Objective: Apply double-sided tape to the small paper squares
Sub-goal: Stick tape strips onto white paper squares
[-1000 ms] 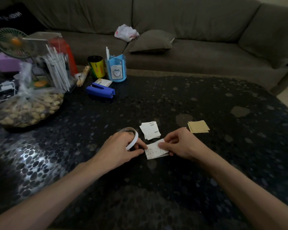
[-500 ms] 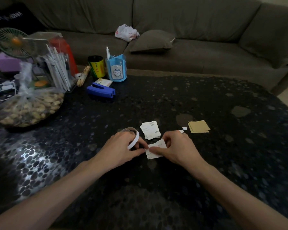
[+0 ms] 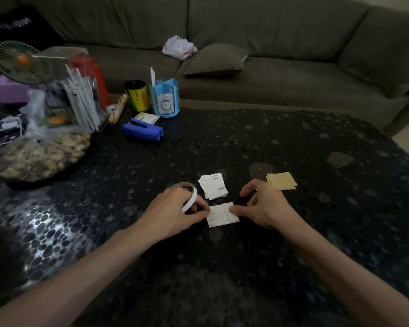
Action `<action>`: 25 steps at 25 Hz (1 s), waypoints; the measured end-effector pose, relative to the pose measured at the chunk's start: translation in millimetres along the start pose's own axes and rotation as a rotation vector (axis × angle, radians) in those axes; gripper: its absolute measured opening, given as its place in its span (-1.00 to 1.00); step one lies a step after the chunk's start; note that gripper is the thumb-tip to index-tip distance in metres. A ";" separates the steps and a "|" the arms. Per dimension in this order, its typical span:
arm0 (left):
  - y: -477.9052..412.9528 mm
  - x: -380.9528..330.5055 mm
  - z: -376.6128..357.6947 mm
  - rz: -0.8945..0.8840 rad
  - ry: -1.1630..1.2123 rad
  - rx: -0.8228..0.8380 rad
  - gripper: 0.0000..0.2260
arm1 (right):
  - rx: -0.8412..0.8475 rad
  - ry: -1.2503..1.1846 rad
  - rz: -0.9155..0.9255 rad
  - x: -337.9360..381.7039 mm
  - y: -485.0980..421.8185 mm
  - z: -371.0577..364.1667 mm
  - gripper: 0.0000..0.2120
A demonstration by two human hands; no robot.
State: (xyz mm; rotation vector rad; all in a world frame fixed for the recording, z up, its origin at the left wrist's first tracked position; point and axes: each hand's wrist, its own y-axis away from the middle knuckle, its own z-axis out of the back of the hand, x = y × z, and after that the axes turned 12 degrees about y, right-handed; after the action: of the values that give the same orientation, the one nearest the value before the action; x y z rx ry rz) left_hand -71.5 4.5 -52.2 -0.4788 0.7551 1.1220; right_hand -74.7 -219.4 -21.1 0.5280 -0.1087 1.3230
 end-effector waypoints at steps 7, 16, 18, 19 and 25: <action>5.0 -6.0 -14.4 -0.003 -0.103 -0.147 -0.69 | -0.070 -0.036 0.149 -5.5 -1.6 -6.1 -0.87; 3.7 -9.9 -11.5 0.002 -0.081 -0.118 -0.66 | 0.032 0.083 0.356 -4.7 0.6 -4.7 -0.85; 3.9 -7.6 -11.7 0.016 -0.007 -0.127 -0.63 | 0.043 0.002 0.370 -5.1 -0.5 -3.0 -0.87; 3.2 -6.5 -11.1 0.039 0.055 -0.124 -0.60 | 0.049 -0.042 0.384 -4.8 0.2 -1.7 -0.89; -4.7 -8.7 0.7 0.168 0.520 -0.099 -0.83 | 0.052 -0.497 0.358 1.3 3.7 -3.8 -0.65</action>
State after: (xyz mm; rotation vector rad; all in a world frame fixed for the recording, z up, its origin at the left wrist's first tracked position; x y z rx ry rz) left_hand -69.0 -2.2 -45.3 -0.8200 1.2118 1.2081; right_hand -78.6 -216.0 -22.8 0.9053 -0.6024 1.5180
